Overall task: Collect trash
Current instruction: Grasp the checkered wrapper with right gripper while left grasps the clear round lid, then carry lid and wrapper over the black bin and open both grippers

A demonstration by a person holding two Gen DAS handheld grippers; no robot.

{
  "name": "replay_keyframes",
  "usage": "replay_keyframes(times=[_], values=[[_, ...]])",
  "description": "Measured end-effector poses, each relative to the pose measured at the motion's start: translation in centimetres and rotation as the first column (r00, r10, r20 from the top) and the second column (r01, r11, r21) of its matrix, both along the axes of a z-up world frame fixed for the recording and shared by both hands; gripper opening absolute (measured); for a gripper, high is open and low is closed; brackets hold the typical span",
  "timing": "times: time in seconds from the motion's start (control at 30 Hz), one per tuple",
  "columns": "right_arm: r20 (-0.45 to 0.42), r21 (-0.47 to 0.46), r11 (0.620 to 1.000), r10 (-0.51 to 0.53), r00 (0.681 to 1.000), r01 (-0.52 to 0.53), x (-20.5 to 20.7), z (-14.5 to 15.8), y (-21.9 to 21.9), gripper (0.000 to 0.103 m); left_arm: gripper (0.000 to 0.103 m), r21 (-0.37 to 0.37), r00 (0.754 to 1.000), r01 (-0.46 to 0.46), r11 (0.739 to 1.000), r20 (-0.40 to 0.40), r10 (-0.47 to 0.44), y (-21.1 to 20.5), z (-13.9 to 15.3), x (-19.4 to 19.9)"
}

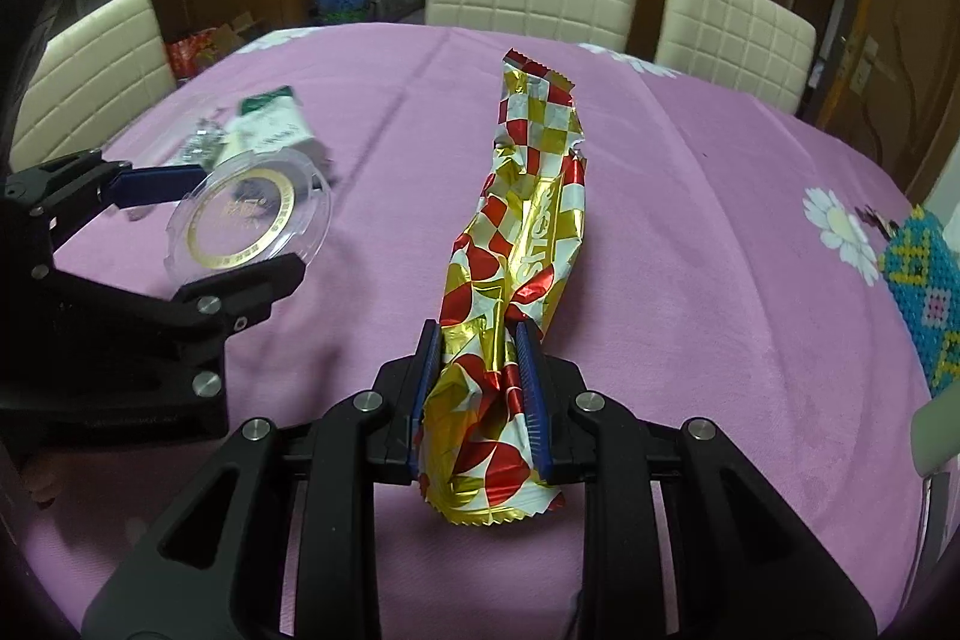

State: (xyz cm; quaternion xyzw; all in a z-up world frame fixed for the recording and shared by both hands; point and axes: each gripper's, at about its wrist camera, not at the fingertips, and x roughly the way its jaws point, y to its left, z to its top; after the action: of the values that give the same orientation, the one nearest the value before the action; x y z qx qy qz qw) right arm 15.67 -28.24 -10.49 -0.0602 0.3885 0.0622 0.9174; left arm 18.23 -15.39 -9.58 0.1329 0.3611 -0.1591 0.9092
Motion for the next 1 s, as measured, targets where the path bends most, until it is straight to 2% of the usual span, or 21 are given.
replay_keyframes(times=[0.23,0.37,0.53,0.7,0.9,1.0], values=[[0.019,-0.063,0.986,0.157,0.987,-0.155,-1.2,1.1,7.7,0.027,0.084,0.02,0.992,-0.094,0.995,0.081,0.092,7.3,1.2,-2.4],[0.022,-0.089,0.967,0.242,0.97,-0.24,-1.4,1.2,12.4,0.027,0.084,0.006,0.984,-0.158,0.987,0.088,0.157,12.2,1.3,-3.4],[0.025,-0.092,0.934,0.348,0.937,-0.344,-1.7,1.5,18.9,0.027,0.084,-0.004,0.965,-0.239,0.971,0.105,0.238,17.8,1.4,-4.8],[0.029,-0.108,0.883,0.462,0.886,-0.457,-2.4,1.8,25.2,0.027,0.084,0.008,0.945,-0.303,0.953,0.136,0.299,22.5,1.7,-6.5],[0.01,-0.12,0.807,0.583,0.812,-0.578,-3.5,1.8,33.4,0.027,0.084,0.016,0.891,-0.431,0.902,0.166,0.423,29.9,1.7,-9.1],[0.009,-0.129,0.771,0.63,0.776,-0.624,-4.4,1.8,37.5,0.027,0.084,0.021,0.848,-0.511,0.86,0.178,0.499,34.5,1.5,-10.7]])
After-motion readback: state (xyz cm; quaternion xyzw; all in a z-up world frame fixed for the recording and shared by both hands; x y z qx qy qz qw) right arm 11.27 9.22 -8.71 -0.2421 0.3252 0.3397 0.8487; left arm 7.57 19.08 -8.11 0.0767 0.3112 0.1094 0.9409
